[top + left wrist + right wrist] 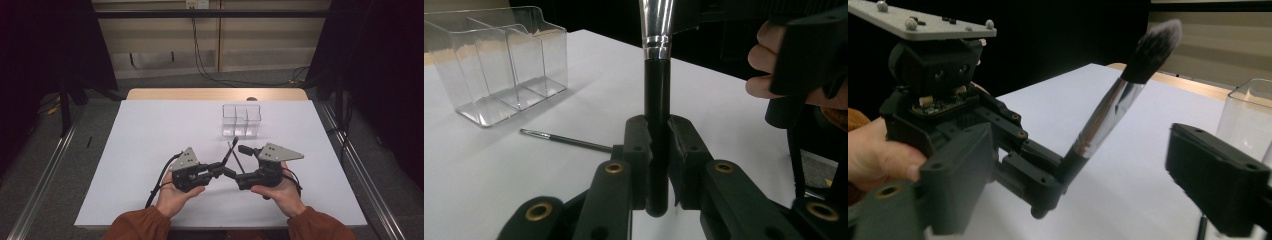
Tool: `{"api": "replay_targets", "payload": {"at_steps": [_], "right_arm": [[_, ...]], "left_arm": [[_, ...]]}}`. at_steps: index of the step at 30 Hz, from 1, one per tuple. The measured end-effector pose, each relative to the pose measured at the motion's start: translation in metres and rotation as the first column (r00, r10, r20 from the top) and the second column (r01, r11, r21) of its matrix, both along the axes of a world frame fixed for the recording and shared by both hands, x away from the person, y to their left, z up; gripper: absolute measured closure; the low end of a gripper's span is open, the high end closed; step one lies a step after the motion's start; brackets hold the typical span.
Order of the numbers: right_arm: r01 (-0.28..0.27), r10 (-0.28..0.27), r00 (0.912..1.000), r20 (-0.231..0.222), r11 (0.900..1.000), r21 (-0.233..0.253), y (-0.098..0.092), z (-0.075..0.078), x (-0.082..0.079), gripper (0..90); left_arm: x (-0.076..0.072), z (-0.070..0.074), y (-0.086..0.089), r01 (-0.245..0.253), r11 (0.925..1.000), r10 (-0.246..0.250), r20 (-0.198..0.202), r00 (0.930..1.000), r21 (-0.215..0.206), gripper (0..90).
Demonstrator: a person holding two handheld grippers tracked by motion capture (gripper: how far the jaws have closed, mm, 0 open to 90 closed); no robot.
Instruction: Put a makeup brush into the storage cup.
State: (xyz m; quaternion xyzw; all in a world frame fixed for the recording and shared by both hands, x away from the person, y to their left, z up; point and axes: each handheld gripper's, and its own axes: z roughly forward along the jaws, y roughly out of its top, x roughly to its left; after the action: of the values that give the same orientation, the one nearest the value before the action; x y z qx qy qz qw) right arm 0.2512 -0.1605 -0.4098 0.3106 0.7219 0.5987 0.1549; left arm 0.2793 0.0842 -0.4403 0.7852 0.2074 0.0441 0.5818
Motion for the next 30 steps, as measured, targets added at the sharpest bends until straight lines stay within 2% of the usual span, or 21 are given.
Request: {"api": "replay_targets", "payload": {"at_steps": [4, 11, 15, 22, 27, 30], "right_arm": [[0.011, -0.011, 0.9999, -0.009, 1.000, 0.012, 0.004, -0.001, 0.005, 24.0], [0.018, -0.018, 0.9995, -0.024, 1.000, -0.002, 0.006, -0.003, 0.008, 38.4], [0.022, -0.021, 0.9995, -0.022, 1.000, 0.010, 0.006, -0.005, 0.010, 53.4], [0.023, -0.022, 0.9988, -0.044, 0.999, 0.024, 0.006, -0.007, 0.011, 68.6], [0.011, -0.009, 0.9984, -0.056, 0.999, 0.033, 0.006, -0.008, 0.011, 73.5], [-0.002, 0.006, 0.9962, -0.087, 0.999, 0.044, 0.007, -0.008, 0.012, 75.9]], "left_arm": [[0.000, 0.000, 0.001, 0.001, 1.0000, -0.001, 0.001, 1.0000, 0.004, 79.7], [-0.001, -0.001, 0.000, 0.009, 0.9999, -0.009, 0.002, 1.0000, 0.012, 79.7], [0.000, -0.004, -0.003, 0.022, 0.9994, -0.022, -0.001, 0.9998, 0.027, 79.6], [0.001, -0.006, -0.003, 0.029, 0.9988, -0.029, -0.002, 0.9996, 0.040, 79.6], [0.000, -0.008, -0.005, 0.033, 0.9984, -0.033, -0.001, 0.9995, 0.047, 79.5], [0.001, -0.009, -0.005, 0.034, 0.9978, -0.034, 0.005, 0.9994, 0.057, 79.3]]}}
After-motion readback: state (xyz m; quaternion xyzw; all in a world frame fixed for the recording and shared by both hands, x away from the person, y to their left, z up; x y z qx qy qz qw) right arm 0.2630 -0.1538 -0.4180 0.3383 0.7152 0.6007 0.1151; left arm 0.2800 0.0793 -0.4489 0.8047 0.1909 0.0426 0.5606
